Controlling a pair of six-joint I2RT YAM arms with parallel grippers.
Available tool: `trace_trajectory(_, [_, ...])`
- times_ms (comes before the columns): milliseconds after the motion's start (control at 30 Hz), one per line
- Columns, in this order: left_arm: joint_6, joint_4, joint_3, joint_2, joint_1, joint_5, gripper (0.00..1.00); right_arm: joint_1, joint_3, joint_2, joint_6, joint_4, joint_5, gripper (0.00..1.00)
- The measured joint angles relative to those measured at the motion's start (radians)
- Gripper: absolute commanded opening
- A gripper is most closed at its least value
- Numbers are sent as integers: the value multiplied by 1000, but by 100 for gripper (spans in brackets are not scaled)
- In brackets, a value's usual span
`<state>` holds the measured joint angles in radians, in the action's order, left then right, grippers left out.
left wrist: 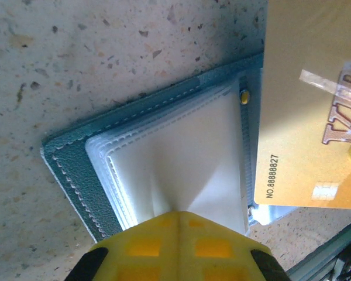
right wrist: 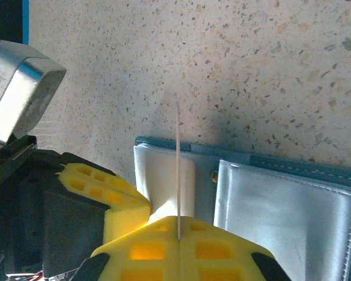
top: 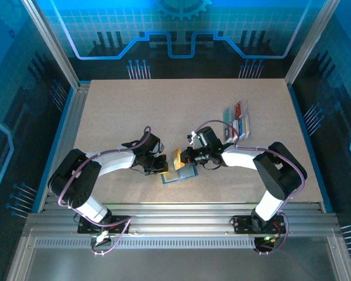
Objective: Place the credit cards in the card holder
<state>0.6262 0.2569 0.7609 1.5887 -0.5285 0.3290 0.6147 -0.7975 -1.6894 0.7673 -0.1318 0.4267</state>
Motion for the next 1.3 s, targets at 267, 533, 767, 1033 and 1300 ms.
trace_trajectory(267, [0, 0, 0, 0, 0, 0, 2, 0, 0, -14, 0, 0, -7, 0])
trace_trajectory(533, [0, -1, -1, 0, 0, 0, 2, 2, 0, -27, 0, -6, -6, 0])
trace_trajectory(767, [0, -3, -3, 0, 0, 0, 2, 2, 18, -32, 16, -43, 4, 0])
trace_trajectory(1033, [0, -7, -5, 0, 0, 0, 2, 2, 44, -32, 45, -83, 27, 0])
trace_trajectory(1300, [0, -10, -6, 0, 0, 0, 2, 6, 89, -19, 71, -124, 39, 0])
